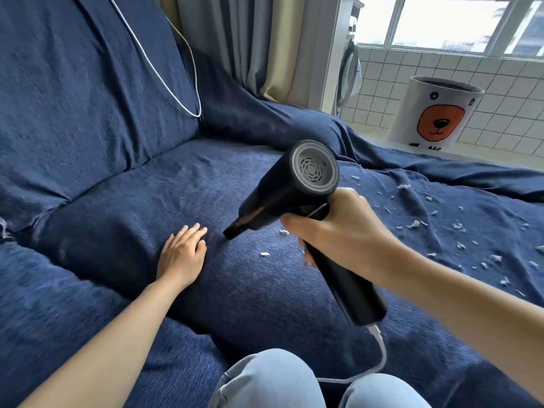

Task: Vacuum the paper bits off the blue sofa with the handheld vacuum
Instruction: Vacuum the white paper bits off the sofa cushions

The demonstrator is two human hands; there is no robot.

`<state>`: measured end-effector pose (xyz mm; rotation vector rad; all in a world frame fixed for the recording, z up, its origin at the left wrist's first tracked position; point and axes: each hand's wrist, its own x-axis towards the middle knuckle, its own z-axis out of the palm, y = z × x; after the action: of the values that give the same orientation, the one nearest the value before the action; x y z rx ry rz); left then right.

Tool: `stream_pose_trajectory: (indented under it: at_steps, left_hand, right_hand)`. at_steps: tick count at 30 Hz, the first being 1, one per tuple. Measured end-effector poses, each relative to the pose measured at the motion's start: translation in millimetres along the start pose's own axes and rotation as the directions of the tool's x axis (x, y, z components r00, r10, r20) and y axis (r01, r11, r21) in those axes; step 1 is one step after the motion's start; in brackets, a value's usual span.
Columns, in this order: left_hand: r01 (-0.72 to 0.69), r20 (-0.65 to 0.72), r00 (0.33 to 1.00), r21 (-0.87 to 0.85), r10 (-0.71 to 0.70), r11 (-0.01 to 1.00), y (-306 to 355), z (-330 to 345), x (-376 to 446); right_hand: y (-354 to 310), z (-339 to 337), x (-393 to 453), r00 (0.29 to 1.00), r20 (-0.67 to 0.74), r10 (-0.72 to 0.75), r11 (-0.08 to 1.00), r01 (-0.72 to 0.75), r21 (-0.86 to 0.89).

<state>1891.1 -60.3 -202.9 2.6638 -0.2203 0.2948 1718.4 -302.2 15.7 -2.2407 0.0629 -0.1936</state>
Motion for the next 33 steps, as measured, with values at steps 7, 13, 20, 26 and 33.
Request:
stream_pose_trajectory:
  at_steps: [7,13,20,26,33]
  left_hand:
    - [0.091,0.076,0.992,0.089,-0.098,0.992,36,5,3]
    - [-0.036,0.165,0.986,0.132,0.013,0.991,71,14,0]
    - [-0.010,0.228,0.973,0.146,-0.024,0.989,83,12,0]
    - [-0.047,0.290,0.957,0.214,-0.017,0.976,89,16,9]
    - [-0.105,0.324,0.946,0.220,0.029,0.970,102,26,33]
  right_hand:
    - [3,-36,-24,0.999,-0.026,0.038,0.999,-0.039,-0.015]
    - [13,-52,-44,0.996,-0.014,0.083,0.997,-0.083,0.000]
    - [29,-67,-54,0.990,-0.133,0.049,0.989,-0.066,-0.132]
    - [50,-64,-38,0.985,-0.163,0.052,0.996,-0.062,-0.059]
    - [56,-58,-11,0.987,-0.142,0.070,0.997,-0.075,-0.030]
